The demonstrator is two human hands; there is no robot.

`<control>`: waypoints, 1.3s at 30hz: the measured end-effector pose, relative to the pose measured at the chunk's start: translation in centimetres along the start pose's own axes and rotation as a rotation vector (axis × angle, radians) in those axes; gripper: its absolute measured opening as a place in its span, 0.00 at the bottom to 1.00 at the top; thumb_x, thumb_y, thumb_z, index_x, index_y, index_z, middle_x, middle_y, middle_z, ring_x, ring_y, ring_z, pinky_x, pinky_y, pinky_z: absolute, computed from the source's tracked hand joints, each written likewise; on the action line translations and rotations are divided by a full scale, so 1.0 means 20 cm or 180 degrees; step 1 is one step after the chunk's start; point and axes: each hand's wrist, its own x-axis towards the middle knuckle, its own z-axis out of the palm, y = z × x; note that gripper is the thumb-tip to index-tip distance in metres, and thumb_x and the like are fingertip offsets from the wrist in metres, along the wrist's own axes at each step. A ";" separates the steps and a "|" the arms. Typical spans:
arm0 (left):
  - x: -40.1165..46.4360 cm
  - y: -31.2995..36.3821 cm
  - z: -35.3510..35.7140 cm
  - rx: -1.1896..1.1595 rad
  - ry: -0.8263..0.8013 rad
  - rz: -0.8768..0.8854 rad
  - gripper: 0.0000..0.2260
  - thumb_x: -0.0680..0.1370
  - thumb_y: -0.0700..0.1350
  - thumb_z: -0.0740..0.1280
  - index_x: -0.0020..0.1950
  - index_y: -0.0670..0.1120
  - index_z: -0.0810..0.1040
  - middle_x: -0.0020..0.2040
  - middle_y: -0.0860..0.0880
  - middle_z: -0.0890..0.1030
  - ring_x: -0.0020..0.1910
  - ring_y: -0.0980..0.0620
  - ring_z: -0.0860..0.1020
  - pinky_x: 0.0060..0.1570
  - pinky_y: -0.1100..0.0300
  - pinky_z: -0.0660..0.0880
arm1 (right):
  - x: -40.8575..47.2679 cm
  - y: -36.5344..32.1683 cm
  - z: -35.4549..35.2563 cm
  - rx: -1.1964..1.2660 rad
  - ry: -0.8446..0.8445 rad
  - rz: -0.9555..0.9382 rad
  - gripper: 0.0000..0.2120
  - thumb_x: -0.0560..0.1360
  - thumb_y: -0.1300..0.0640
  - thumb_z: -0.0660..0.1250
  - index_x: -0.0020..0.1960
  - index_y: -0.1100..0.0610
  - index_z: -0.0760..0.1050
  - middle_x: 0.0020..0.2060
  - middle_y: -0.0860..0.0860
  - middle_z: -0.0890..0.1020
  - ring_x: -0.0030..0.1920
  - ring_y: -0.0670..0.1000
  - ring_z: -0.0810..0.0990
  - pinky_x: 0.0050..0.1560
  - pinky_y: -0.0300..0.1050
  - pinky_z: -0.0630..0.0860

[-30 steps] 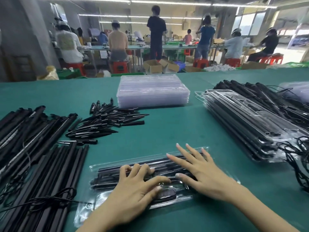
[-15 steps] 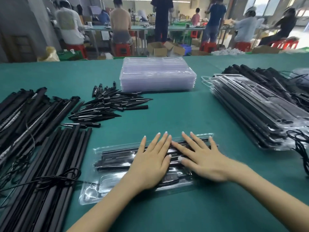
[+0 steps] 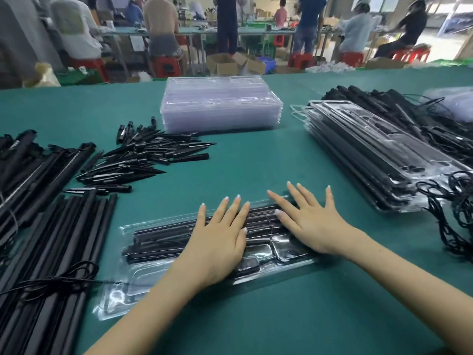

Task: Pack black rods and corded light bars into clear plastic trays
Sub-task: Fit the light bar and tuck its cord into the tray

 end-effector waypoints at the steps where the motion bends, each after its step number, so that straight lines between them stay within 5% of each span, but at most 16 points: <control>1: 0.00 0.01 0.00 -0.0013 0.0009 -0.0024 0.24 0.83 0.51 0.40 0.77 0.53 0.36 0.77 0.54 0.36 0.76 0.54 0.35 0.73 0.44 0.36 | 0.00 0.00 0.01 -0.0068 0.0007 -0.0003 0.28 0.72 0.36 0.29 0.72 0.33 0.30 0.77 0.50 0.39 0.76 0.50 0.37 0.68 0.70 0.34; 5: -0.01 0.02 0.03 -0.0129 0.0124 -0.0065 0.24 0.83 0.51 0.41 0.77 0.52 0.36 0.77 0.54 0.35 0.75 0.55 0.33 0.72 0.45 0.32 | 0.00 0.03 0.02 0.0633 0.0231 -0.0180 0.24 0.79 0.37 0.43 0.74 0.33 0.44 0.78 0.47 0.50 0.76 0.46 0.44 0.74 0.56 0.45; 8: 0.00 0.00 0.03 -0.0200 0.0109 -0.0051 0.24 0.83 0.51 0.40 0.77 0.53 0.35 0.77 0.55 0.34 0.75 0.57 0.33 0.72 0.46 0.31 | -0.03 0.06 -0.01 0.2275 0.0934 -0.0399 0.18 0.79 0.49 0.60 0.68 0.36 0.65 0.70 0.42 0.70 0.72 0.42 0.62 0.73 0.44 0.58; 11: 0.00 0.00 0.03 -0.0255 0.0067 -0.0022 0.24 0.83 0.51 0.40 0.77 0.53 0.36 0.77 0.56 0.34 0.75 0.58 0.33 0.72 0.47 0.32 | -0.10 0.10 -0.04 0.3532 0.1389 -0.0375 0.13 0.79 0.58 0.63 0.59 0.43 0.77 0.57 0.38 0.80 0.62 0.39 0.75 0.66 0.40 0.69; 15: 0.00 -0.01 0.03 -0.0341 -0.0014 -0.0005 0.23 0.83 0.52 0.40 0.76 0.55 0.34 0.76 0.58 0.33 0.73 0.60 0.31 0.72 0.47 0.31 | -0.21 0.14 -0.03 0.2738 0.1487 -0.0716 0.12 0.76 0.47 0.63 0.58 0.44 0.79 0.59 0.38 0.79 0.64 0.42 0.73 0.66 0.39 0.66; 20: 0.01 -0.02 0.02 -0.0418 -0.0057 -0.0004 0.23 0.83 0.52 0.40 0.76 0.56 0.34 0.75 0.58 0.32 0.73 0.61 0.30 0.72 0.47 0.31 | -0.29 0.14 0.02 0.1158 0.1556 -0.1279 0.17 0.75 0.39 0.59 0.57 0.41 0.80 0.62 0.40 0.75 0.64 0.42 0.71 0.68 0.56 0.61; 25: 0.01 -0.01 0.02 -0.0443 -0.0076 -0.0024 0.23 0.83 0.52 0.40 0.76 0.55 0.35 0.75 0.59 0.33 0.73 0.61 0.31 0.72 0.47 0.31 | -0.33 0.11 0.03 0.0544 0.1664 -0.1644 0.27 0.72 0.33 0.62 0.66 0.47 0.75 0.60 0.40 0.77 0.58 0.44 0.74 0.63 0.48 0.65; 32: 0.02 -0.03 -0.01 -0.0570 -0.0179 0.0004 0.23 0.83 0.50 0.42 0.77 0.56 0.39 0.77 0.58 0.37 0.75 0.61 0.36 0.74 0.50 0.34 | -0.31 0.06 0.01 -0.0199 0.2188 -0.1948 0.20 0.76 0.41 0.63 0.58 0.54 0.81 0.50 0.49 0.83 0.46 0.51 0.81 0.51 0.49 0.75; 39: 0.04 -0.05 -0.06 -0.0650 -0.0357 0.0073 0.22 0.83 0.48 0.43 0.78 0.55 0.43 0.78 0.57 0.40 0.76 0.60 0.40 0.75 0.50 0.38 | -0.31 0.05 -0.02 0.0008 0.2173 -0.1957 0.18 0.77 0.43 0.61 0.55 0.55 0.82 0.48 0.50 0.83 0.42 0.53 0.81 0.42 0.47 0.78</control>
